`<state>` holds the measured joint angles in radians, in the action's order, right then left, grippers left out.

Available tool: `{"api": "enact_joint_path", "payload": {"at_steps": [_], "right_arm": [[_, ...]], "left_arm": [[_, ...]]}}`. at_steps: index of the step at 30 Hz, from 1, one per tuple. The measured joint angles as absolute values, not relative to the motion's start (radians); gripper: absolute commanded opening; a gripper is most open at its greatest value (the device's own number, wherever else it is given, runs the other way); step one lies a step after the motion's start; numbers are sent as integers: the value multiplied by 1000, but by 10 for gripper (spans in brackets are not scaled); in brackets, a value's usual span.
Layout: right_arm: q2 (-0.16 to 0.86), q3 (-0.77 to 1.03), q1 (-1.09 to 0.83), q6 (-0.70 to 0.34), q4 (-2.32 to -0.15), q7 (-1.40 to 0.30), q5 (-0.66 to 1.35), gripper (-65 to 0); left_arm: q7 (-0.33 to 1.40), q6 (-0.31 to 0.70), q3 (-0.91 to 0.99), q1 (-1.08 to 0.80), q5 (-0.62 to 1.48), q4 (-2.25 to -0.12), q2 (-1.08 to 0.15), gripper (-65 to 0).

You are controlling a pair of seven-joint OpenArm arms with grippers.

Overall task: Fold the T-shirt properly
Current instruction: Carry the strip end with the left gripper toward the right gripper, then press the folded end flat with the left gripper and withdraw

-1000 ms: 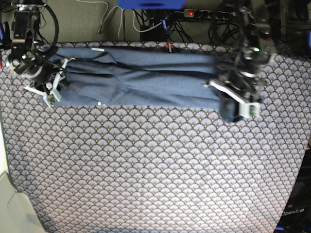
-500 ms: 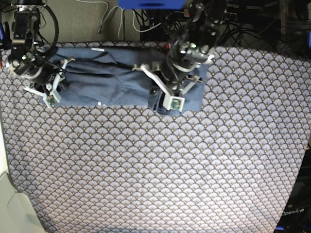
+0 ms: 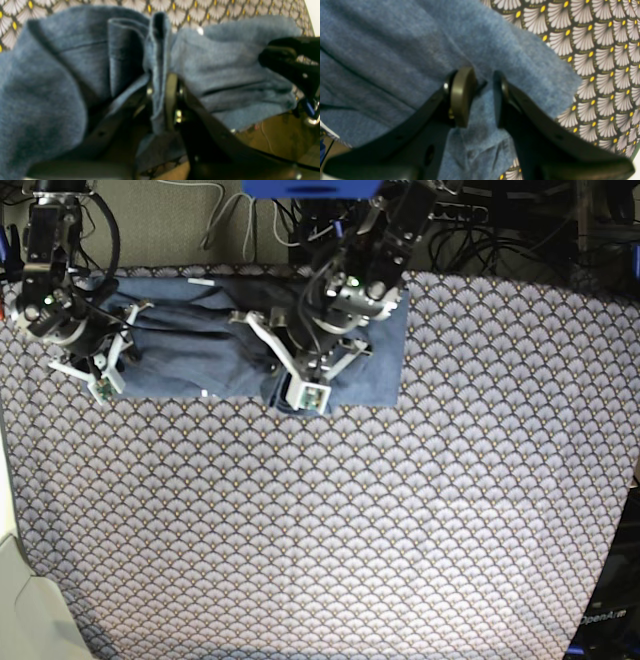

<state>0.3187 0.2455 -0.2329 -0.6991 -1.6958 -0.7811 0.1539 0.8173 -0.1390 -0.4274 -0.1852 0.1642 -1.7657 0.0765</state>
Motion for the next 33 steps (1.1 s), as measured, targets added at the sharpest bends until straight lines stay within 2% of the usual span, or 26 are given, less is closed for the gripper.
{"api": "enact_joint_path", "payload": {"at_steps": [6, 9, 11, 18, 20, 22, 29, 33], "right_arm": [[318, 244, -233, -699, -1696, -781, 154, -470], [318, 244, -233, -699, -1696, -782, 154, -470], [318, 244, -234, -699, -1696, -781, 154, -470], [318, 244, -234, -699, -1696, -782, 154, -470], [318, 244, -234, -699, -1696, -781, 154, -470], [318, 244, -234, -699, -1696, -781, 154, -470], [318, 244, -237, -699, -1696, -782, 154, -470], [317, 244, -237, -699, -1696, -782, 154, -470]], "left_arm": [[819, -138, -427, -177, 165, -1745, 80, -645], [828, -134, -427, -180, 165, -1735, 80, -599], [827, -131, -429, -183, 169, -1735, 78, -525], [827, -131, -486, -173, 270, -1743, 59, -128], [826, -132, -486, -159, 292, -1750, 59, -68], [823, -131, -479, -162, 310, -1780, 58, -45], [812, -132, -476, -149, 389, -1881, 33, -47], [715, -131, -423, -149, 458, -1931, 6, -54]]}}
